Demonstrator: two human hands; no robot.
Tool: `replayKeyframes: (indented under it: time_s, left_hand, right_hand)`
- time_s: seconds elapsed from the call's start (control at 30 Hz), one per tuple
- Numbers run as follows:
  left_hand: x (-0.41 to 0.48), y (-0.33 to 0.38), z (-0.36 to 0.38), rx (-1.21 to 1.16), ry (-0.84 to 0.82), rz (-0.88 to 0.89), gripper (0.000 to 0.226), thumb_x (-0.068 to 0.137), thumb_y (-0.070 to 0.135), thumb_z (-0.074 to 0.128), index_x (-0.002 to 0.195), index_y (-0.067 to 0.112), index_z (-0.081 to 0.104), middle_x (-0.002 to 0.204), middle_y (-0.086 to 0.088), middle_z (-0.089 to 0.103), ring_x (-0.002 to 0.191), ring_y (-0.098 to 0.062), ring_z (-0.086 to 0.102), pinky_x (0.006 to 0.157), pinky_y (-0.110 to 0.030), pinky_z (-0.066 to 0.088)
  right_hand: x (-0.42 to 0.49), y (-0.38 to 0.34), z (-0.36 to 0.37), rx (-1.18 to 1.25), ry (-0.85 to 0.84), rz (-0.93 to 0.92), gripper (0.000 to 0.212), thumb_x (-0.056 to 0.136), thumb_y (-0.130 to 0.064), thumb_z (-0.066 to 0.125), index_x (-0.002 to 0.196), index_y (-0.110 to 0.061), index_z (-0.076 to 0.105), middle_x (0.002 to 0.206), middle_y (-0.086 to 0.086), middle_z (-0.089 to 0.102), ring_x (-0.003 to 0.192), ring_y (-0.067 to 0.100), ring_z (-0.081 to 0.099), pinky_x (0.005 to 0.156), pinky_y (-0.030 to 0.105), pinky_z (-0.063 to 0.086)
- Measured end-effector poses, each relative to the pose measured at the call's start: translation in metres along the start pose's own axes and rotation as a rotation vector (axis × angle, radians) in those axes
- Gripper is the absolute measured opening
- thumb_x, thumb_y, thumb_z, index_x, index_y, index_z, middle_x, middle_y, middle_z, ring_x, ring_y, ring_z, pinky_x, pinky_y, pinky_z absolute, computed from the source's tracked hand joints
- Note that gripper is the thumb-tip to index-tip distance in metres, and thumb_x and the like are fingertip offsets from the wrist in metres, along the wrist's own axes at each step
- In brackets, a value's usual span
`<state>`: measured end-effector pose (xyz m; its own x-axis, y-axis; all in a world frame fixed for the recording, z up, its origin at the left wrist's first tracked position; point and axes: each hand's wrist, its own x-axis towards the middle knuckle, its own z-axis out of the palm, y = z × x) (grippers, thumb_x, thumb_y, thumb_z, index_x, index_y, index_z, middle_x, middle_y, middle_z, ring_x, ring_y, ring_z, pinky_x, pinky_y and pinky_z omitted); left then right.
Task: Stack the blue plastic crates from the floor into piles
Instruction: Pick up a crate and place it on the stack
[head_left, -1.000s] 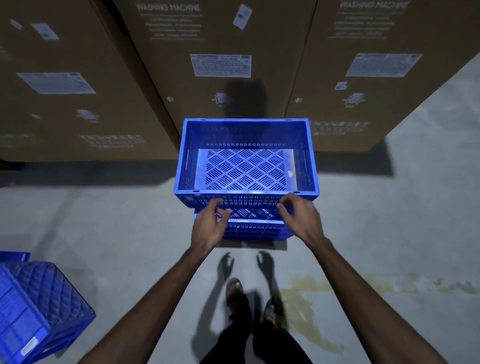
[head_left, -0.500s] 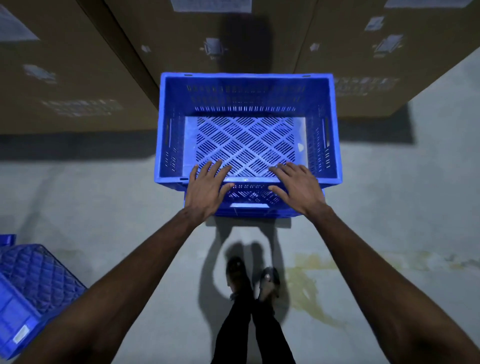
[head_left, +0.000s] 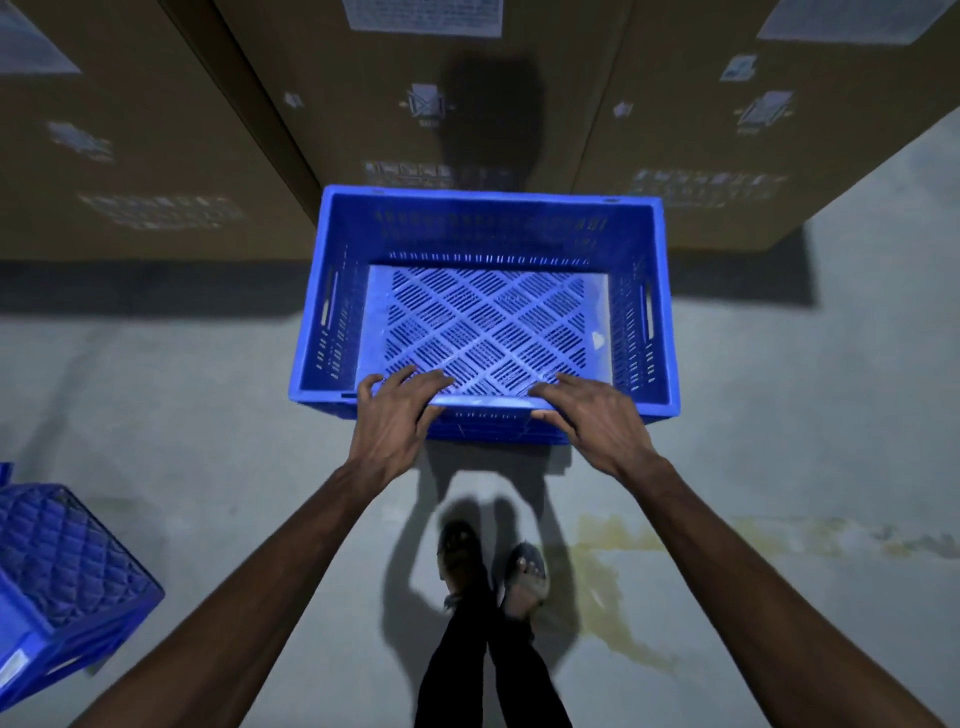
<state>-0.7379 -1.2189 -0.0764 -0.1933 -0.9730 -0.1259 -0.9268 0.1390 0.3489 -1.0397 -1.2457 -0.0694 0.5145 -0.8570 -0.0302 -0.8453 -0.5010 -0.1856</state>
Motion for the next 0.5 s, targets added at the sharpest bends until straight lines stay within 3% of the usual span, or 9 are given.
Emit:
replayKeyframes:
  time_s: [0.17,0.33,0.5]
  left_hand:
    - [-0.003,-0.007,-0.004,-0.007,0.010,-0.013,0.040,0.104,0.044,0.037,0.135,0.037,0.060,0.144,0.014,0.059,0.141,-0.022,0.047,0.110,-0.047,0.018]
    - [0.018,-0.001,0.000,-0.007,0.008,0.011,0.034,0.105,0.038,0.046,0.135,0.037,0.061,0.144,0.014,0.059,0.142,-0.022,0.045,0.109,-0.044,0.014]
    - [0.010,0.012,0.008,-0.055,-0.015,0.019,0.034,0.104,0.041,0.044,0.132,0.037,0.064,0.145,0.015,0.058,0.143,-0.021,0.044,0.110,-0.049,0.016]
  right_hand:
    - [0.006,-0.007,-0.001,-0.083,0.022,-0.005,0.032,0.101,-0.058,0.046,0.117,-0.036,0.063,0.110,-0.013,0.073,0.121,0.010,0.063,0.065,0.028,0.051]
    - [0.010,0.009,0.003,-0.126,-0.066,0.018,0.044,0.102,-0.066,0.024,0.114,-0.036,0.054,0.098,-0.009,0.065,0.090,0.016,0.067,0.049,0.028,0.030]
    - [-0.013,0.011,-0.001,-0.108,-0.044,0.040,0.044,0.101,-0.065,0.024,0.105,-0.031,0.052,0.088,-0.008,0.067,0.075,0.018,0.066,0.046,0.026,0.029]
